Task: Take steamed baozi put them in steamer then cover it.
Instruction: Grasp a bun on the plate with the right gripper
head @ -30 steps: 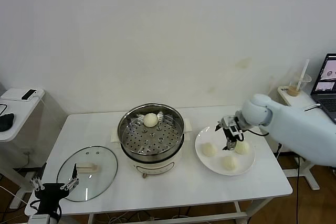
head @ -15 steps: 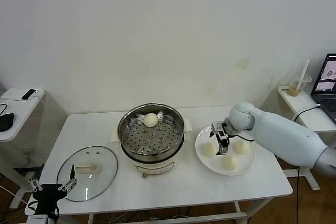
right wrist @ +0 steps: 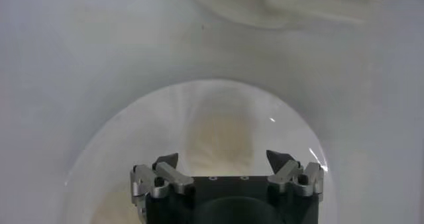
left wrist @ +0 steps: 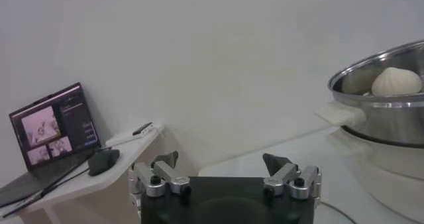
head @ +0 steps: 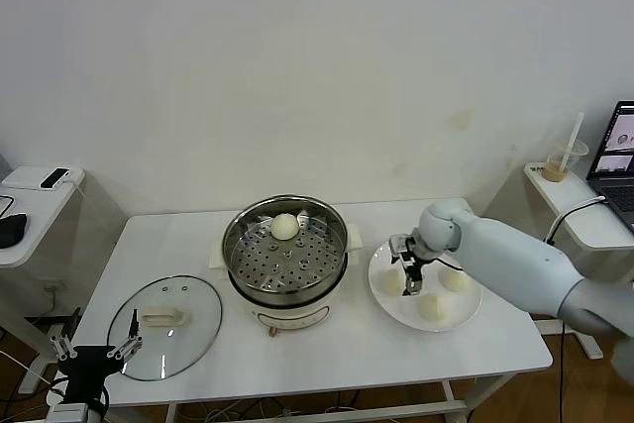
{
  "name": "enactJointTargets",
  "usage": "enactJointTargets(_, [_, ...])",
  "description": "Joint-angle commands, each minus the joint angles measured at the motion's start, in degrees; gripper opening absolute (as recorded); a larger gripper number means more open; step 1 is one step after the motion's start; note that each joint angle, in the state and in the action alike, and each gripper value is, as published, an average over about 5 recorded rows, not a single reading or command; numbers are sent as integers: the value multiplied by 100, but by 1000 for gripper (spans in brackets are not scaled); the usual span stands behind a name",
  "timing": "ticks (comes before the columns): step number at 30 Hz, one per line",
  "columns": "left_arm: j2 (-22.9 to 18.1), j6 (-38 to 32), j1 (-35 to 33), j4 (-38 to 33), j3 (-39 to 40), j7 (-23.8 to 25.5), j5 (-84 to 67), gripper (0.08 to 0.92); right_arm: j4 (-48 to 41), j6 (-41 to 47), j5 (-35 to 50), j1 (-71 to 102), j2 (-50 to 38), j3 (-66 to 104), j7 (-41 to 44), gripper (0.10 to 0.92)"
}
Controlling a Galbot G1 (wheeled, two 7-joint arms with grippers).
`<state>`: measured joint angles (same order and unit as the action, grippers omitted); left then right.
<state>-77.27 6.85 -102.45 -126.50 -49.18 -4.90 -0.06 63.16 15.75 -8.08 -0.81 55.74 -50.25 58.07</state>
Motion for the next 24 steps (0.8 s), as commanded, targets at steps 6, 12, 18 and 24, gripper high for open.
enactJointTargets(6, [-6, -3, 5, 0, -2, -3, 1, 823, -403, -21, -101, 58, 251, 43, -40, 802])
enactJointTargets(12, [-15, -4, -9, -10, -6, -5, 2, 823, -415, -12, -118, 76, 301, 50, 36, 733])
enactJointTargets(18, [-19, -5, -20, -36, -16, -12, -3, 823, -388, -11, -138, 47, 279, 53, 147, 644])
enactJointTargets(24, [-27, -5, -21, -55, -8, -16, -4, 823, -283, -41, -97, -81, 162, 70, 310, 612])
